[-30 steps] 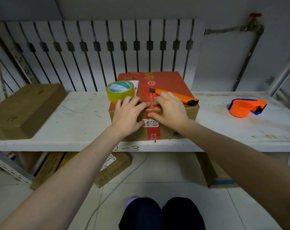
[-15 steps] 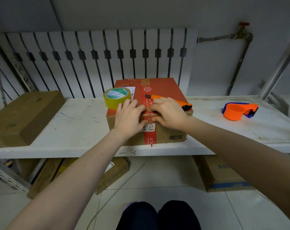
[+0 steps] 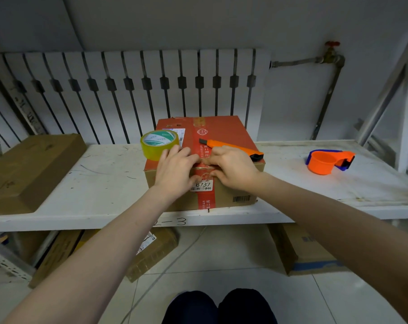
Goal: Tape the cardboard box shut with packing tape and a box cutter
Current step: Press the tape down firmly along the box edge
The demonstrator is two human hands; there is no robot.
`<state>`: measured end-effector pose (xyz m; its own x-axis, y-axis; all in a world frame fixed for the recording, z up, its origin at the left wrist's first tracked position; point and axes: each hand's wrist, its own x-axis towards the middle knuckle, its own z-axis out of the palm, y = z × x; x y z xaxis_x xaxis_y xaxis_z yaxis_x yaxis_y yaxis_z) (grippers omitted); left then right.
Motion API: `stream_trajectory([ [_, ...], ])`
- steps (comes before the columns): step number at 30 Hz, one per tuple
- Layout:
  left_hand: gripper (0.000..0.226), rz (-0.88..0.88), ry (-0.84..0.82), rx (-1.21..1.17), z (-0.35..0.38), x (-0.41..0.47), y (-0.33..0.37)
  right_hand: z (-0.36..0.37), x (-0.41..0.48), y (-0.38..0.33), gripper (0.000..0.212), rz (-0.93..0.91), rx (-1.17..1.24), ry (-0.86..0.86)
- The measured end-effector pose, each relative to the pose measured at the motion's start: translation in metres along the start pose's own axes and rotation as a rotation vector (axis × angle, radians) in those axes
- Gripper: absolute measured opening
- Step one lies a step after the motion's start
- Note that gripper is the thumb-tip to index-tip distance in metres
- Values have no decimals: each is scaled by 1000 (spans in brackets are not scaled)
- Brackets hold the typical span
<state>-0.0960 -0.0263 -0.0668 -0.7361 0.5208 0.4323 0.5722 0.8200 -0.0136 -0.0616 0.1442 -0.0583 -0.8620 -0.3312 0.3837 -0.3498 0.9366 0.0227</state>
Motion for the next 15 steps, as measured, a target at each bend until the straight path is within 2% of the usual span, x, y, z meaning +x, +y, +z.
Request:
stream_trajectory([
  [3,47,10,-38,-21,-5,4,-1,1,2,-4,45,0,-100,-4],
  [7,49,31,-74,-6,-9,7,-8,19,1,-15,55,104,-144,41],
  [11,51,19,-65,3,-8,5,-7,16,1,-13,44,104,-73,77],
  [15,60,6,-59,3,-7,2,-7,-3,6,-5,35,64,43,-12],
])
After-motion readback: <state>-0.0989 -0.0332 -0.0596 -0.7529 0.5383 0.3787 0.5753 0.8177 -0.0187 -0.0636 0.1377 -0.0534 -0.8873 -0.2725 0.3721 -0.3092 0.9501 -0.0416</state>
